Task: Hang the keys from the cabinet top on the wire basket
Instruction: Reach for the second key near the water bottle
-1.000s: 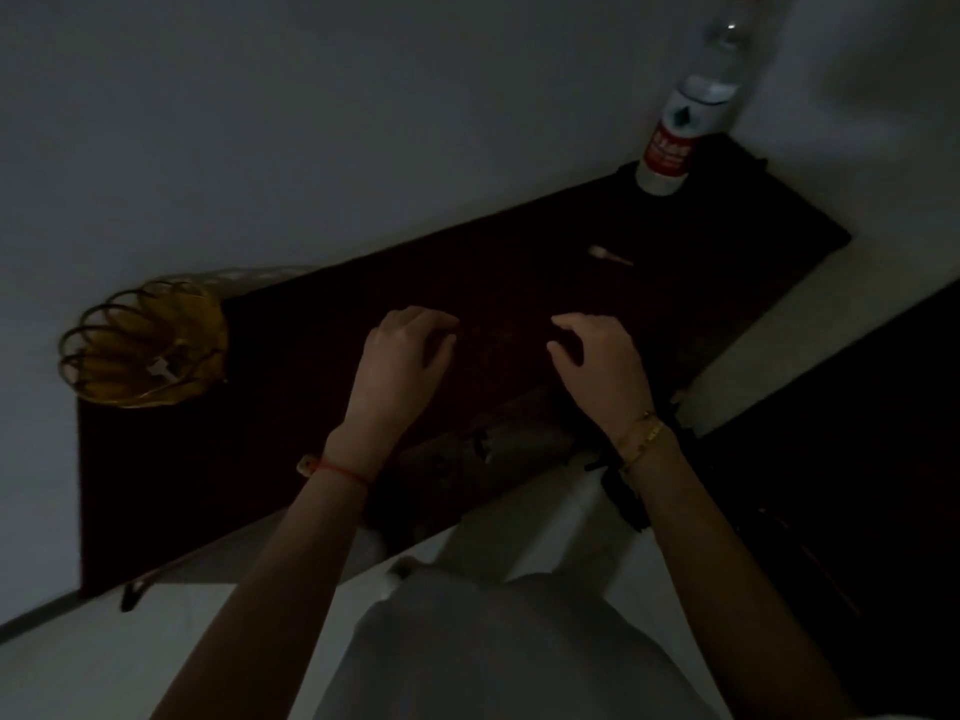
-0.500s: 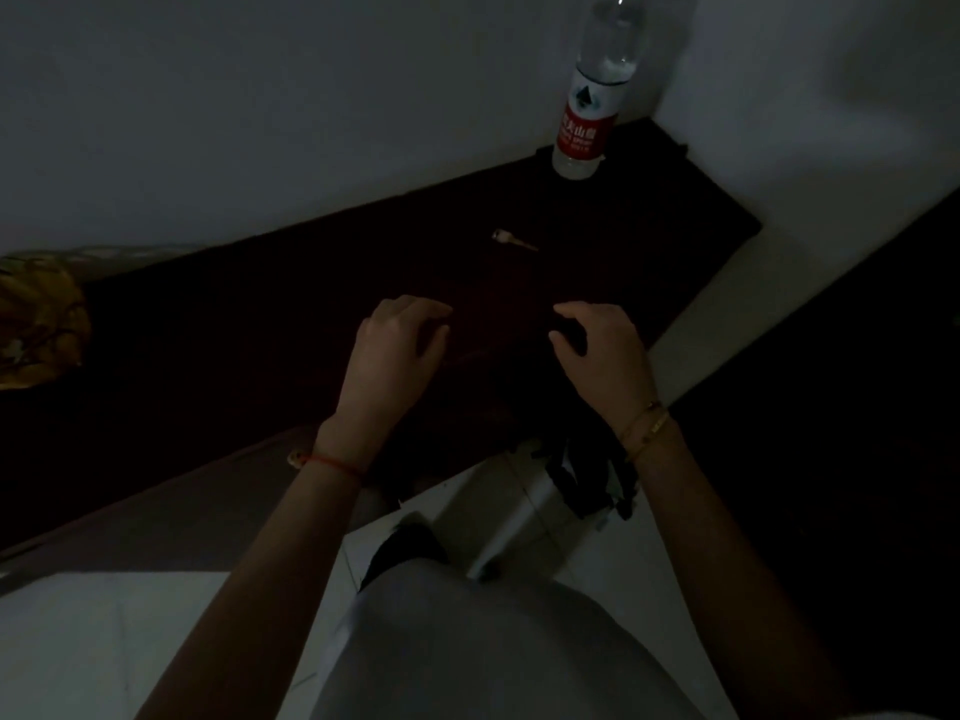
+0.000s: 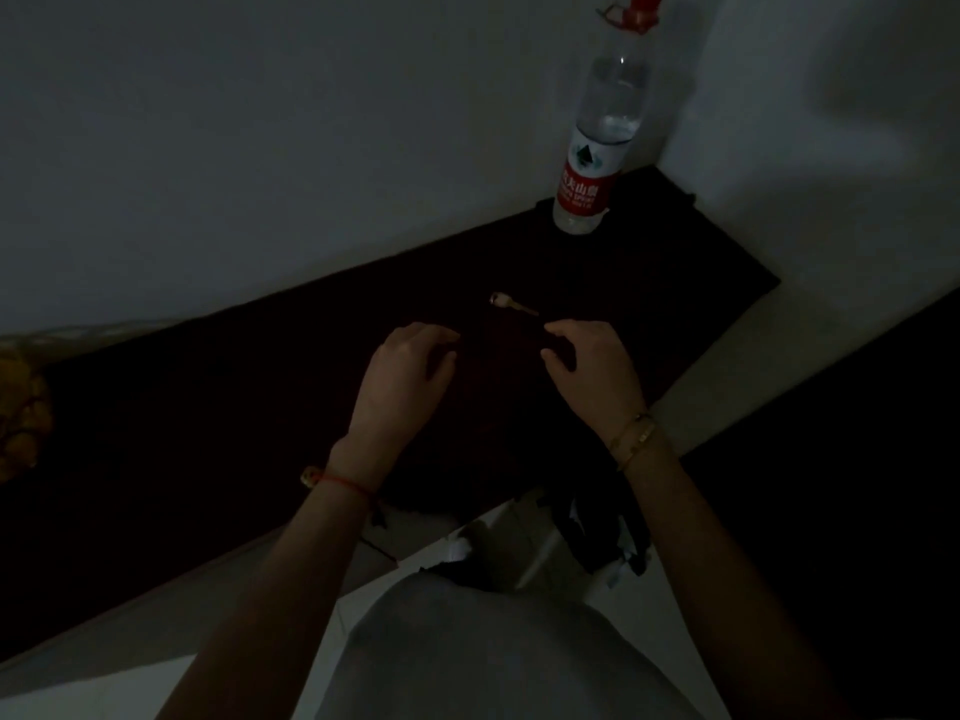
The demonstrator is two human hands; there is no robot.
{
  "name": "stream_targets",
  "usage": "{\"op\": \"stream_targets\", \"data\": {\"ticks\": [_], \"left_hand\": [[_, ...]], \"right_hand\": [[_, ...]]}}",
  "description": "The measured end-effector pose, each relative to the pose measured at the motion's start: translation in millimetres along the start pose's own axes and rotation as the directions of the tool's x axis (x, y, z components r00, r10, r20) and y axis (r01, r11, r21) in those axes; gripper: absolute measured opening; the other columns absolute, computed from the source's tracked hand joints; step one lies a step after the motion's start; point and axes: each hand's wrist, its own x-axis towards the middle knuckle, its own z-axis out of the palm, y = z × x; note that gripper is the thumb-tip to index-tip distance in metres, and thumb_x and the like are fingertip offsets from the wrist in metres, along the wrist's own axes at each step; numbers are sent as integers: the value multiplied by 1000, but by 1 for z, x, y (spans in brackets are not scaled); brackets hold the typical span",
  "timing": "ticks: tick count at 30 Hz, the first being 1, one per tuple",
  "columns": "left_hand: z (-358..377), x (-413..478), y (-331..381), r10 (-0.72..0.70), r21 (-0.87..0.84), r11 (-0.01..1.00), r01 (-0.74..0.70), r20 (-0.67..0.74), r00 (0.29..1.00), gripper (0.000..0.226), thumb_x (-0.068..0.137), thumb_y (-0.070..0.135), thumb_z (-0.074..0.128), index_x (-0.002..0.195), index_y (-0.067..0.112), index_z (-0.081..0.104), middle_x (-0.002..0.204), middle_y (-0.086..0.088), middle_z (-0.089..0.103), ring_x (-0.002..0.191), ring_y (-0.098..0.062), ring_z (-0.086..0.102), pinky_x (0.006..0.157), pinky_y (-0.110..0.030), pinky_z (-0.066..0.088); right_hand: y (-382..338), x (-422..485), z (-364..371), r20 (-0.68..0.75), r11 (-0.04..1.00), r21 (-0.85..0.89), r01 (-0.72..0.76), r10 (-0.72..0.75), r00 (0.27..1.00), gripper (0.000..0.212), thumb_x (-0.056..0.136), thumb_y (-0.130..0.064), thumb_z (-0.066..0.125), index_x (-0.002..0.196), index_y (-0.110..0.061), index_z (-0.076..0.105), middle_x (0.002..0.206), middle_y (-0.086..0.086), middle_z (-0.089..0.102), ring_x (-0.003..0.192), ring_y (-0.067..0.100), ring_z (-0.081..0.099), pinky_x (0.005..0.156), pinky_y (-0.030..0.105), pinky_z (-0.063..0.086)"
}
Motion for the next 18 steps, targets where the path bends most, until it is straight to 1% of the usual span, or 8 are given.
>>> {"op": "stream_targets", "data": {"ticks": [5, 8, 11, 15, 18], "left_hand": [[10, 41, -9, -4, -8, 1000, 4, 1, 1000, 25, 89, 19, 58, 112, 16, 66, 111, -3, 67, 106, -18, 61, 92, -30, 47], [15, 56, -13, -9, -16, 1000, 10, 16, 1000, 24, 88, 17, 59, 111, 15, 67, 110, -4, 68, 105, -20, 61, 92, -32, 48], [18, 65, -17, -49, -23, 998, 50, 44, 998, 25, 88, 16, 59, 111, 13, 67, 110, -5, 68, 106, -21, 61, 94, -36, 48], [21, 69, -23, -91, -33, 995, 93, 60, 994, 25, 87, 16, 58, 110, 14, 67, 109, -5, 68, 105, -22, 61, 93, -39, 49], [25, 69, -28, -118, -33, 992, 120, 69, 991, 25, 87, 16, 58, 110, 14, 67, 107, -5, 67, 102, -22, 62, 92, -39, 49]], "right_hand": [[3, 59, 4, -14, 999, -32, 36, -37, 999, 31, 89, -17, 61, 119, -9, 61, 118, 13, 64, 114, 27, 53, 97, 38, 46], [6, 86, 10, 9, 998, -45, 35, -35, 999, 30, 88, -16, 61, 117, -9, 62, 115, 12, 65, 113, 26, 53, 95, 38, 46], [9, 105, 20, 64, 997, -54, 46, -43, 997, 29, 87, -15, 61, 115, -9, 64, 114, 13, 65, 111, 28, 53, 94, 38, 47], [11, 125, 36, 174, 999, 7, 34, -35, 984, 30, 88, -25, 62, 114, -10, 65, 115, 13, 66, 110, 28, 56, 94, 35, 47], [13, 138, 49, 254, 998, -7, 64, -60, 965, 26, 89, -19, 61, 112, -10, 66, 113, 15, 66, 108, 30, 58, 93, 36, 48]]}}
